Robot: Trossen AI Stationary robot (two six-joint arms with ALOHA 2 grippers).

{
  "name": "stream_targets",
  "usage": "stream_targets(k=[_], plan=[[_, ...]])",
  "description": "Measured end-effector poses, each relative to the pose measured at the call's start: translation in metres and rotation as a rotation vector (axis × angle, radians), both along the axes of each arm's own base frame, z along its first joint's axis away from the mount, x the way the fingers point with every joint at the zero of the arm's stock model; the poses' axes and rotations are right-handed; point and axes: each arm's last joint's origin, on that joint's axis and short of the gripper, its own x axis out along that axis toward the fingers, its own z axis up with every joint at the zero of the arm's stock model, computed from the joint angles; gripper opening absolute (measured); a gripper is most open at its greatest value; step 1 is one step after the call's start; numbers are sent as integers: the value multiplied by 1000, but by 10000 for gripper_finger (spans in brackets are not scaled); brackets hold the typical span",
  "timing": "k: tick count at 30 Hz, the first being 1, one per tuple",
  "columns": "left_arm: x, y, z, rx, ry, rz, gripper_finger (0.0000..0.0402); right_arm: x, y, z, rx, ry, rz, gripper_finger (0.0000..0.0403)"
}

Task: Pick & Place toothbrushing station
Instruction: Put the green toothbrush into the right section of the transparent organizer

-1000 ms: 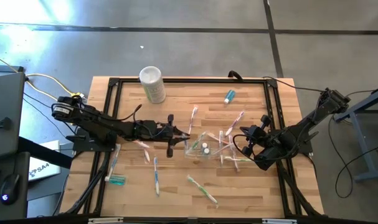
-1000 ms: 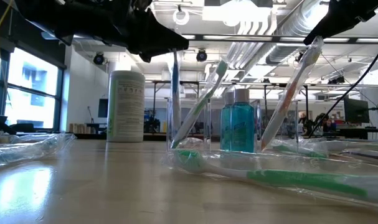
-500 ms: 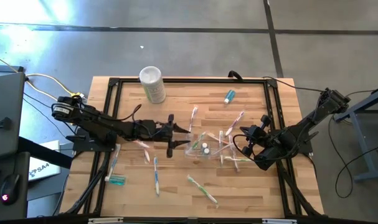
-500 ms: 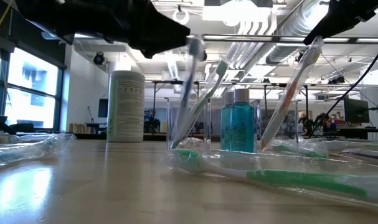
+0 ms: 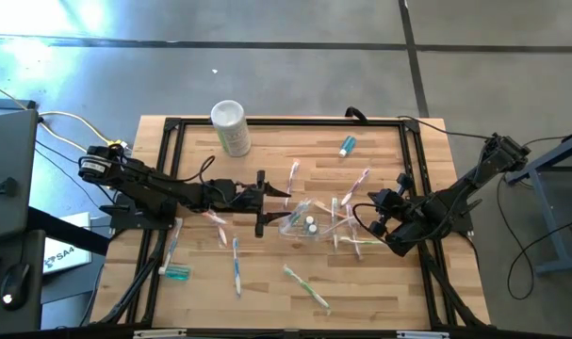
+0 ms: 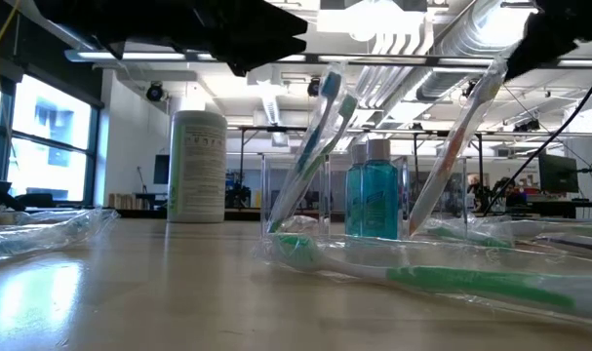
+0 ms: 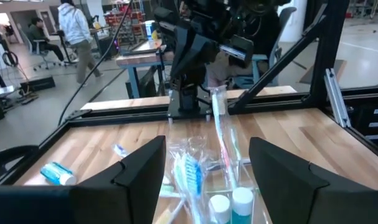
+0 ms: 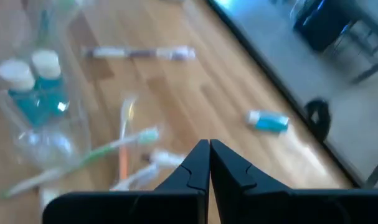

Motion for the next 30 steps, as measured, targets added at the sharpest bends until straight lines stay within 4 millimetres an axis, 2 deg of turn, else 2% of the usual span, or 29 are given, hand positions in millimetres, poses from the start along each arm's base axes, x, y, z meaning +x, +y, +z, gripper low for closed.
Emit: stream_targets(k=[6, 12, 16, 21, 26, 30], plan=[[0, 0, -4, 6, 41, 2, 228, -4, 8, -7, 314, 237, 73, 4], [0, 0, -5, 7, 54, 2, 228, 1, 16, -7, 462, 256, 145, 22], [0, 0, -6, 8, 64, 1, 228, 1, 17, -7, 480, 255, 137, 64], [0, 0, -7, 2, 73, -1, 228, 1, 18, -12, 484, 277, 143, 145], [0, 0, -9, 6, 96, -2, 228, -3, 19, -43, 506, 384, 220, 209], [-1, 0, -10, 6, 105, -2, 228, 1, 22, -63, 532, 335, 310, 228]])
